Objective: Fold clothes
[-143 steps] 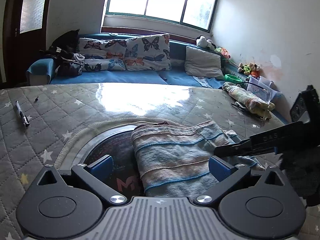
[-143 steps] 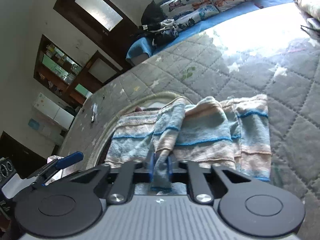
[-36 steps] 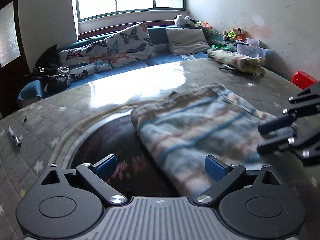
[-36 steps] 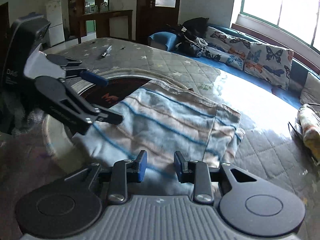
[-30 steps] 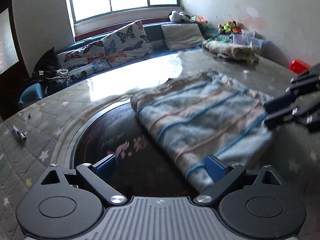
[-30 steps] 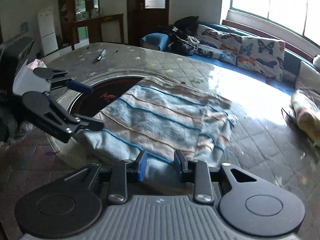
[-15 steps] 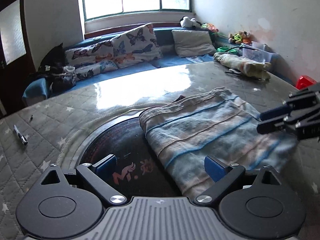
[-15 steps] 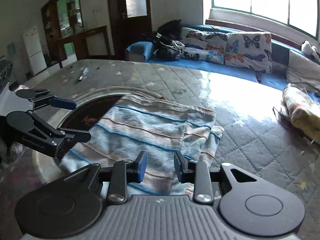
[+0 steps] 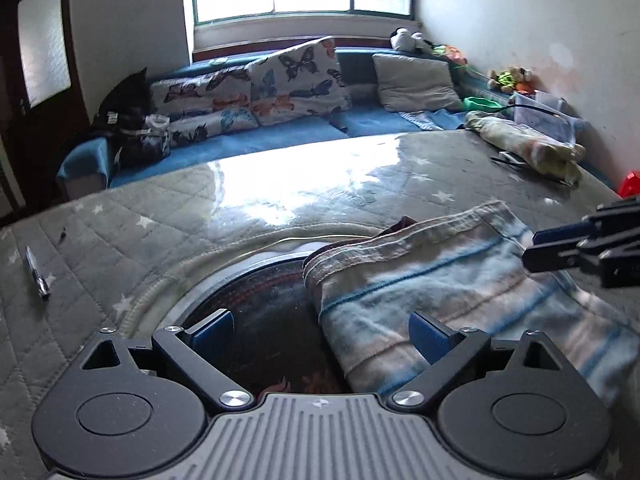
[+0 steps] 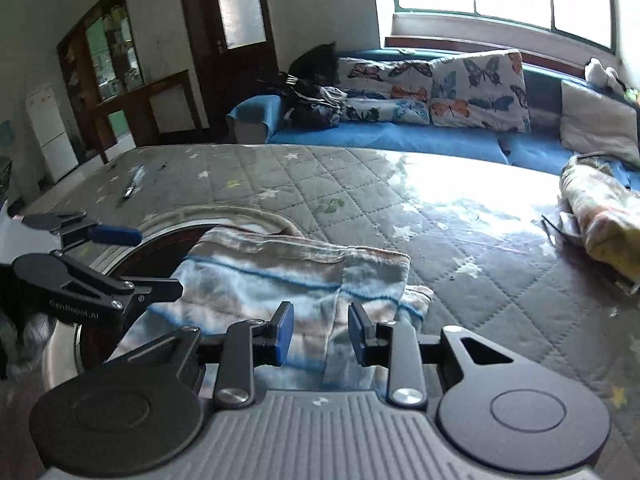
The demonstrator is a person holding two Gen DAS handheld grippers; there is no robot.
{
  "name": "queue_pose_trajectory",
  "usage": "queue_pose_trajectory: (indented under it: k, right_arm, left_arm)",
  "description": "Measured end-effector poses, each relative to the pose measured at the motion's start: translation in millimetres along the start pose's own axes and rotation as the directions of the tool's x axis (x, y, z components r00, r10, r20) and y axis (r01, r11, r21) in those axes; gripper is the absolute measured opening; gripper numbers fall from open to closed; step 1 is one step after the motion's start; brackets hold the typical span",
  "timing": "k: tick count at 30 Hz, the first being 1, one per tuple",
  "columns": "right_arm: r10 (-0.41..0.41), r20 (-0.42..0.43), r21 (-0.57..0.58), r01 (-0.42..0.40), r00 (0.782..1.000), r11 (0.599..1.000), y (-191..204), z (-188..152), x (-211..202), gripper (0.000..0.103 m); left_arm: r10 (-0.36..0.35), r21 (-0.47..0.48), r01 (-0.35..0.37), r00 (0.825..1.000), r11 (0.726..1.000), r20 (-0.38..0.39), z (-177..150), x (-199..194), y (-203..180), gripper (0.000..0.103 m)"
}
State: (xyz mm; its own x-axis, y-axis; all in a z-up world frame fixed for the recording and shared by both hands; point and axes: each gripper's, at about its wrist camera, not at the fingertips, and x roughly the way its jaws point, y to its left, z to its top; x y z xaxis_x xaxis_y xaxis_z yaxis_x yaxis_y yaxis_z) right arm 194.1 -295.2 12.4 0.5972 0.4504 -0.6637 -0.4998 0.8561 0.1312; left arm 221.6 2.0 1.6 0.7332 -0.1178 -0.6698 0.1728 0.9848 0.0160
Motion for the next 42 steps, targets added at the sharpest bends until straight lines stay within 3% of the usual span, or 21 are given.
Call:
queue_pose_trajectory:
  k: [7,11,18,23,26,31,33,35,39,42]
  right_arm:
    - [-0.049,-0.017,0.02,0.049,0.999,0.999,-8.3,-8.9,7.2,0.037]
    - [-0.069,-0.007,0.045,0.069,0.998,0.997,-11.3,-17.0,-3.7,0.05]
    - [-0.038,-0.002,0.204,0.038,0.999,0.978,-28.4,-29.7,0.3,0.058]
    - [-0.022,0.02,0.266,0.016,1.0,0.964,-32.8,-35.2,2.9,0.059]
    - [-0.004,0.024,0.275,-0.002,1.0,0.962,-32.0,-35.8,4.1,0.047]
    - [0.039,0.02,0.288,-0.043,0.999,0.957,-28.0,-35.9,7.9,0.027]
    - [0.045,0.028,0.302,-0.052,0.999,0.952,-28.6,-36.3,6.8,0.021]
    - [0.049,0.041,0.313,-0.06,0.998,0.948,-28.1,-37.2,3.4,0.018]
    - [0.043,0.06,0.323,-0.06,0.997,0.944,-25.9,-36.6,-2.9,0.015]
    - [0.037,0.084,0.324,-0.062,0.996,0.944,-23.4,-35.1,-12.8,0.012]
  left_arm:
    - [-0.032,-0.042,0.031,0.999,0.999,-0.019,-5.3,-2.0,0.8,0.093]
    - [-0.066,-0.095,0.064,0.998,0.993,-0.011,-9.8,-14.5,-2.0,0.093]
    - [-0.086,-0.172,0.08,0.996,0.982,-0.029,-14.5,-18.0,-2.5,0.093]
    - [-0.109,-0.206,0.099,0.993,0.974,-0.04,-16.9,-15.9,-2.3,0.09]
    - [-0.125,-0.224,0.113,0.991,0.968,-0.04,-16.6,-16.0,-1.0,0.085]
    - [-0.154,-0.249,0.135,0.986,0.959,-0.058,-16.2,-10.4,2.0,0.07]
    - [-0.168,-0.264,0.145,0.984,0.954,-0.065,-15.7,-7.7,3.6,0.057]
    - [-0.182,-0.267,0.158,0.981,0.951,-0.067,-14.7,-7.1,3.9,0.051]
    - [-0.179,-0.268,0.158,0.982,0.951,-0.06,-11.5,-8.8,5.2,0.026]
    - [-0.194,-0.26,0.178,0.98,0.949,-0.035,-7.0,-15.3,4.2,0.014]
